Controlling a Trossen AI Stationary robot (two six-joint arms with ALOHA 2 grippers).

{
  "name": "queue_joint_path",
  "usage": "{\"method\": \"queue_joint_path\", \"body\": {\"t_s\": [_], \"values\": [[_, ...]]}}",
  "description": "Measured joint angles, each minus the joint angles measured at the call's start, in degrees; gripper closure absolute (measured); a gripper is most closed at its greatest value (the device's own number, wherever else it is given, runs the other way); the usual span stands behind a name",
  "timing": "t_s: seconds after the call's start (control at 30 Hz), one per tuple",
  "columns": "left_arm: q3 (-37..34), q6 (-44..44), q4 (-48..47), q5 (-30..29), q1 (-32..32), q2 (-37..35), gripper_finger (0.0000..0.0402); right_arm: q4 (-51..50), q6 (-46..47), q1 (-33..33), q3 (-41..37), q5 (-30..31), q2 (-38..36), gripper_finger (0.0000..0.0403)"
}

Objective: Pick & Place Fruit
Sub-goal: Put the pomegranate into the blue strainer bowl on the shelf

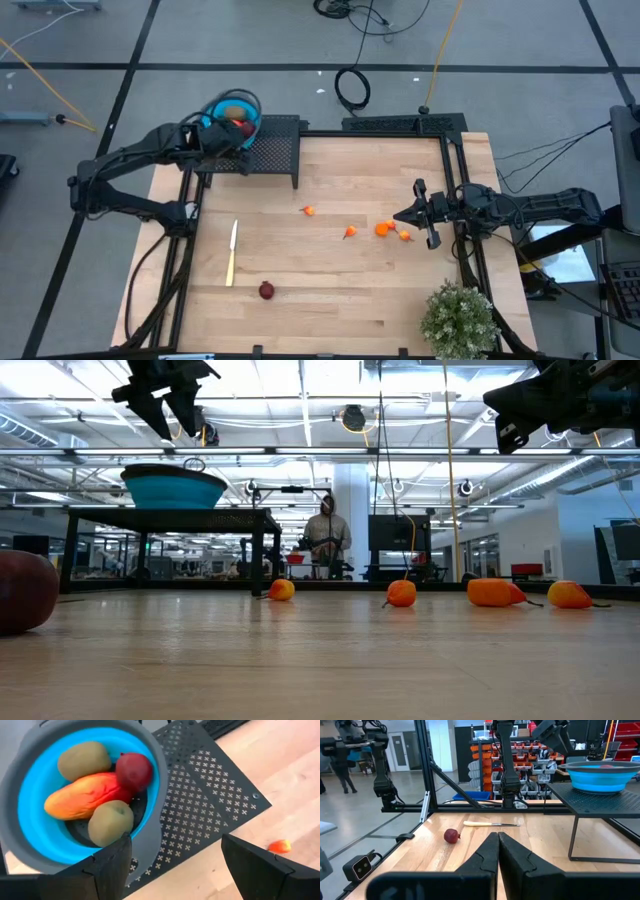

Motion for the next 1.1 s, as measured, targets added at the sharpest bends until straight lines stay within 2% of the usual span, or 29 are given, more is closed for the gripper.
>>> {"method": "queue_joint_path", "body": {"t_s": [0.23,0.53,0.8,1.1], "values": [[0.0,3.2,2.8,-0.3,0.0,0.0,0.0094,0.0,0.0,0.0,0.0,0.0,0.0,0.0399],[0.0,2.2,7.4,1.4,-1.4,0.0,0.0094,0.0,0.0,0.0,0.0,0.0,0.0,0.0399],[0.0,-2.0,10.3,5.1,-13.3,0.0,0.0094,0.0,0.0,0.0,0.0,0.0,0.0,0.0399],[0.0,-21.2,10.3,5.1,-29.9,0.7,0.0094,0.0,-0.1,0.0,0.0,0.0,0.0,0.0399]]}}
